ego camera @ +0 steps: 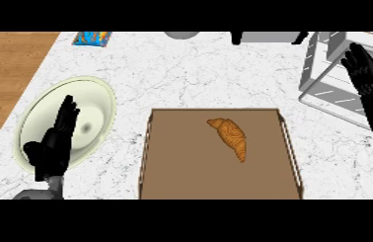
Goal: Pick the croissant from the tray and place it in the tiered basket
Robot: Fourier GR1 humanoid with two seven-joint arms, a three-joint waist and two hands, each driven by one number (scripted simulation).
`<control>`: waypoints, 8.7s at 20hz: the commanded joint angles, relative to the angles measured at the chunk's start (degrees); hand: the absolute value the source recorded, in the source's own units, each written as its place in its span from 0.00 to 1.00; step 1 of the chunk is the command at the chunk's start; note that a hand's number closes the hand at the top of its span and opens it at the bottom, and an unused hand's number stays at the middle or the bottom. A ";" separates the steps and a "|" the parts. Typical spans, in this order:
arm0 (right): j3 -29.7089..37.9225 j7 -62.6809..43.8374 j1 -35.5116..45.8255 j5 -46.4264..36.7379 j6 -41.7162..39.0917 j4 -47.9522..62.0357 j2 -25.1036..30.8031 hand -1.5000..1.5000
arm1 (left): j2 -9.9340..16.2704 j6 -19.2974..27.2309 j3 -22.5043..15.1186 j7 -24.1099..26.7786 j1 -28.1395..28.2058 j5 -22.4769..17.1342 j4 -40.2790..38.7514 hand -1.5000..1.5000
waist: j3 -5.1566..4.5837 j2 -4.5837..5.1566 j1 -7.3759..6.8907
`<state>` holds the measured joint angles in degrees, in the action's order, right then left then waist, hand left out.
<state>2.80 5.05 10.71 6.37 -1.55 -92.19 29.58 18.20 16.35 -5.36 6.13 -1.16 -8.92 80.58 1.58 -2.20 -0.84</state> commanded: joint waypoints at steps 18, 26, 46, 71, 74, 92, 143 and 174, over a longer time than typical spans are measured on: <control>-19.62 7.41 3.70 -18.21 -7.90 18.21 -3.00 0.00 | 7.87 -10.68 1.29 -10.83 1.48 -4.21 -4.90 0.50 | -1.74 2.30 -1.07; -24.79 -7.53 18.03 -16.11 -28.77 19.79 -0.47 0.00 | 9.11 -12.30 2.90 -12.80 3.35 -5.49 -2.68 0.50 | -1.63 2.10 -0.80; -21.08 -32.00 22.29 -21.14 -40.90 16.71 -10.24 0.00 | 6.08 -16.67 7.50 -12.18 4.53 -2.01 -3.92 0.50 | -1.59 2.13 0.71; -14.94 -11.55 20.93 -36.42 -39.71 33.23 -16.00 0.00 | 0.71 -17.50 12.15 -16.68 1.38 5.31 -1.27 0.50 | -1.56 2.25 0.43; -12.03 -17.66 21.48 -34.47 -44.30 27.92 -17.59 0.00 | -0.11 -20.18 13.32 -12.93 2.57 5.26 -4.56 0.50 | -1.59 2.16 0.69; -15.11 -8.95 21.01 -46.05 -32.68 43.15 -26.17 0.00 | -0.36 -23.72 16.67 -14.34 5.54 6.51 0.18 0.50 | -1.56 2.25 0.29; 0.55 -60.17 45.42 -79.72 11.89 24.41 -20.77 1.00 | -3.43 -23.23 16.75 -17.08 4.70 9.29 2.59 0.50 | -1.56 2.28 0.21; 5.01 -19.92 59.03 -80.91 19.96 73.08 12.56 1.00 | -3.32 -24.23 16.97 -12.88 -0.18 10.81 -4.15 0.50 | -1.63 3.83 -2.18</control>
<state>11.22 -18.37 68.63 -70.24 21.45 -22.65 37.83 14.92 -8.29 11.55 -8.58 -0.25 1.13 78.53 -0.19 1.32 -3.04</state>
